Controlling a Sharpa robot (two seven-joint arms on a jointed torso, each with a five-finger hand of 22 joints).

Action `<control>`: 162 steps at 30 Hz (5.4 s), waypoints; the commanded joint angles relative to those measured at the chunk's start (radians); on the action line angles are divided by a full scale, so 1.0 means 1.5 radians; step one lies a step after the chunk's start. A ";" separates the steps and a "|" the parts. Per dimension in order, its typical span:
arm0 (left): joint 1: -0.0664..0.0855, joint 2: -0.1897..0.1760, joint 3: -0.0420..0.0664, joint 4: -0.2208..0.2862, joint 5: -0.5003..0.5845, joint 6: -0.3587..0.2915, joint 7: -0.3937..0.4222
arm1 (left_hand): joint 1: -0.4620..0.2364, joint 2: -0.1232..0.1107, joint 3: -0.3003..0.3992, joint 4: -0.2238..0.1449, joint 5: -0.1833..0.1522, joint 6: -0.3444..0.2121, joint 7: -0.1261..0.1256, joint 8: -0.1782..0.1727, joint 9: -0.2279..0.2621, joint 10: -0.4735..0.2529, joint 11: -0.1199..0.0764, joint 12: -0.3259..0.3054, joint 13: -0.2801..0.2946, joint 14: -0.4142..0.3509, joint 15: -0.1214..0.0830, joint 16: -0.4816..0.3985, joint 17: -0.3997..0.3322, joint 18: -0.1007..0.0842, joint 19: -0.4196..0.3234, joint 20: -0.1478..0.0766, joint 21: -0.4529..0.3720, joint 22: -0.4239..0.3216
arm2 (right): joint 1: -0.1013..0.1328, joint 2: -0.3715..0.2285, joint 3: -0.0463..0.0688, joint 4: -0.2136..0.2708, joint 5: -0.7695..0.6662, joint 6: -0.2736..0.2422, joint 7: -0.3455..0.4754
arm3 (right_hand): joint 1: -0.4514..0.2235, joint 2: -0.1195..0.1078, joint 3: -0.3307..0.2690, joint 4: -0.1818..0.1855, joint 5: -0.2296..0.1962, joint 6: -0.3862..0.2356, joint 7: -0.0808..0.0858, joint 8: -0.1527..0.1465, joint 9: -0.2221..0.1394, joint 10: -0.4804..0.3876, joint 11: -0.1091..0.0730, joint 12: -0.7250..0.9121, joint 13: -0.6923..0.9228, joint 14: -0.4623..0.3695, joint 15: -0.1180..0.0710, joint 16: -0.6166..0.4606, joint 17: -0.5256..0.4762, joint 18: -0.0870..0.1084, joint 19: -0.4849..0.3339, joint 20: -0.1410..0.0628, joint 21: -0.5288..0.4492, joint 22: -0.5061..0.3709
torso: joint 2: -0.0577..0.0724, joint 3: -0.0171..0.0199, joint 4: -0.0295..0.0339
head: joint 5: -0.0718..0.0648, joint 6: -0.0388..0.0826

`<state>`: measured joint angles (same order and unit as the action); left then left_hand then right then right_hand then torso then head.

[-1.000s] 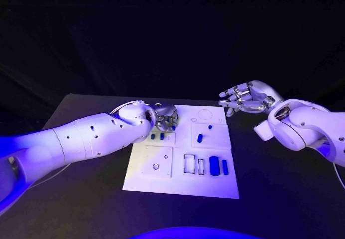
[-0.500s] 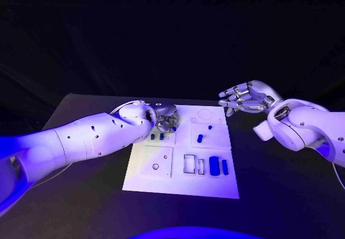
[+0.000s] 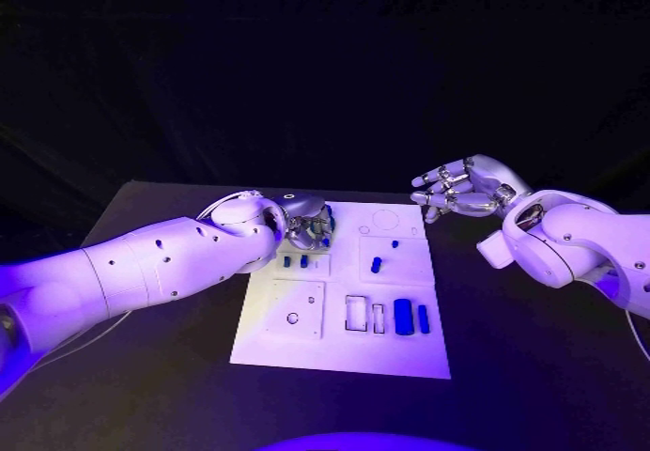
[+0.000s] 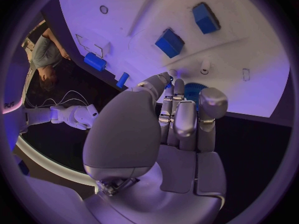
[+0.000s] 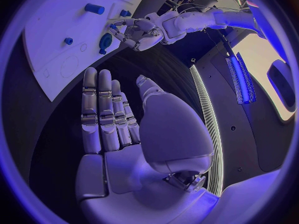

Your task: Assemble the parts on the task board

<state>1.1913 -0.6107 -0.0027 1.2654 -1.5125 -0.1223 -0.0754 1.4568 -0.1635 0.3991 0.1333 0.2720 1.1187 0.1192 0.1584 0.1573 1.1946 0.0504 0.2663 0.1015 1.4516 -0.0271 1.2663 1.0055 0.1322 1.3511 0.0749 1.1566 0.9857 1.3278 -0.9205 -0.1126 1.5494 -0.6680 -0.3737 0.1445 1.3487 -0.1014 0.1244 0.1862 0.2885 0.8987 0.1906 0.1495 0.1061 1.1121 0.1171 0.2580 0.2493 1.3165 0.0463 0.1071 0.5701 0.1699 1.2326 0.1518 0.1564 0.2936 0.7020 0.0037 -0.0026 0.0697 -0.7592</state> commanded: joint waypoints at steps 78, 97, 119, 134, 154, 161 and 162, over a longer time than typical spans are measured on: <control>0.004 -0.057 0.012 0.010 0.046 0.073 -0.034 | -0.011 -0.002 -0.004 0.000 -0.004 0.008 -0.001 -0.008 -0.003 0.010 0.000 -0.016 0.002 0.003 0.000 0.004 -0.005 -0.011 0.005 -0.004 0.010 0.008 | -0.001 0.002 0.000 -0.003 -0.003 0.006 0.006 | -0.001 0.009 -0.003 -0.001 0.004 0.002 0.002 0.002 -0.001 -0.005 0.001 0.005 -0.001 0.004 0.003 -0.003 0.001 0.009 0.003 0.002 -0.003 -0.002 | 0.001 0.0003 -0.0012 | 0.007 -0.005; 0.004 -0.057 0.011 0.014 0.047 0.084 -0.052 | -0.016 -0.007 -0.006 0.000 -0.004 -0.009 0.010 -0.025 -0.010 0.002 0.008 -0.034 0.001 -0.002 0.006 0.000 -0.014 -0.011 0.002 -0.001 0.009 0.007 | -0.001 0.002 0.000 -0.003 -0.003 0.007 0.005 | -0.001 0.009 -0.003 -0.001 0.004 0.002 0.002 0.002 -0.001 -0.005 0.001 0.005 -0.001 0.004 0.003 -0.003 0.001 0.009 0.003 0.002 -0.003 -0.002 | 0.001 0.0003 -0.0010 | 0.008 -0.005; 0.004 -0.060 0.011 0.014 0.047 0.075 -0.058 | -0.017 -0.014 -0.004 0.000 -0.003 -0.042 0.021 -0.055 -0.026 0.008 0.015 -0.049 0.004 0.002 0.012 0.009 -0.008 -0.011 0.001 0.005 0.010 0.008 | -0.001 0.002 0.000 -0.004 -0.003 0.007 0.004 | 0.000 0.009 -0.003 -0.002 0.004 0.003 0.002 0.002 -0.001 -0.006 0.001 0.005 -0.002 0.004 0.003 -0.004 0.001 0.009 0.004 0.002 -0.004 -0.003 | 0.001 0.0002 -0.0011 | 0.009 -0.006; 0.005 -0.100 0.012 0.041 0.054 0.032 -0.072 | -0.007 -0.008 0.005 -0.005 -0.002 -0.032 0.019 -0.050 -0.027 0.018 0.013 -0.047 0.010 0.002 0.010 0.012 -0.008 -0.008 -0.003 0.006 0.002 -0.002 | -0.001 0.004 0.000 -0.014 -0.180 0.065 -0.060 | 0.080 0.014 0.047 -0.059 -0.003 0.057 -0.021 0.017 0.002 0.004 -0.020 -0.015 -0.028 0.097 -0.031 0.046 0.034 0.009 0.093 -0.038 0.054 0.019 | -0.001 0.0000 -0.0013 | -0.004 -0.001; 0.015 -0.231 0.015 0.158 0.726 -0.165 0.186 | -0.016 -0.004 0.017 -0.003 -0.004 -0.038 0.028 -0.029 -0.032 -0.008 0.023 -0.048 0.014 -0.129 0.019 -0.208 -0.328 0.035 -0.122 0.007 -0.225 -0.261 | -0.027 0.082 -0.005 -0.032 -0.709 0.114 -0.256 | 0.040 -0.026 0.152 -0.054 -0.050 0.109 -0.040 -0.021 -0.009 0.014 -0.030 -0.076 -0.075 0.140 -0.045 0.589 0.373 -0.047 0.183 -0.061 0.521 0.443 | -0.007 -0.0063 0.0009 | -0.057 0.016; 0.014 -0.254 0.013 0.202 0.978 -0.103 0.291 | -0.037 0.008 0.001 0.005 -0.004 -0.043 0.030 -0.026 -0.034 -0.012 0.025 -0.046 0.015 -0.126 0.021 -0.221 -0.341 0.035 -0.120 0.010 -0.240 -0.272 | -0.047 0.111 -0.006 -0.049 -0.746 0.116 -0.267 | 0.031 -0.034 0.164 -0.054 -0.048 0.113 -0.035 -0.030 -0.010 0.014 -0.028 -0.080 -0.079 0.140 -0.042 0.636 0.401 -0.051 0.176 -0.060 0.568 0.491 | -0.006 -0.0075 0.0027 | -0.058 0.017; 0.014 -0.256 0.013 0.203 0.987 -0.101 0.295 | -0.037 0.008 0.000 0.005 -0.004 -0.043 0.030 -0.026 -0.034 -0.013 0.025 -0.046 0.015 -0.126 0.021 -0.221 -0.341 0.035 -0.120 0.010 -0.240 -0.272 | -0.049 0.113 -0.006 -0.051 -0.748 0.116 -0.268 | 0.030 -0.035 0.165 -0.055 -0.048 0.113 -0.035 -0.031 -0.010 0.014 -0.028 -0.080 -0.079 0.140 -0.042 0.639 0.402 -0.051 0.175 -0.060 0.571 0.494 | -0.006 -0.0077 0.0027 | -0.056 0.016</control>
<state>1.2116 -0.9905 0.0167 1.5646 -0.2886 -0.3199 0.2376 1.4086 -0.1516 0.4063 0.1413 0.2670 1.0588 0.1637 0.1145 0.1075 1.1835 0.0891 0.1970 0.1238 1.2616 0.0018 0.9408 0.4959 0.1716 1.1703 0.0875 0.7995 0.5785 1.2578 -0.7558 -0.1219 1.4780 -1.7095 -0.2153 -0.2192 1.3949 -0.1478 0.3675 0.1035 0.2203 1.0635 0.1371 0.1079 0.0926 1.1398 0.0733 0.1419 0.1316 1.4663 -0.0256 1.0618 1.1708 0.0995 1.4633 0.0642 1.0092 1.0310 0.6923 -0.0064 0.0002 -0.0168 -0.7353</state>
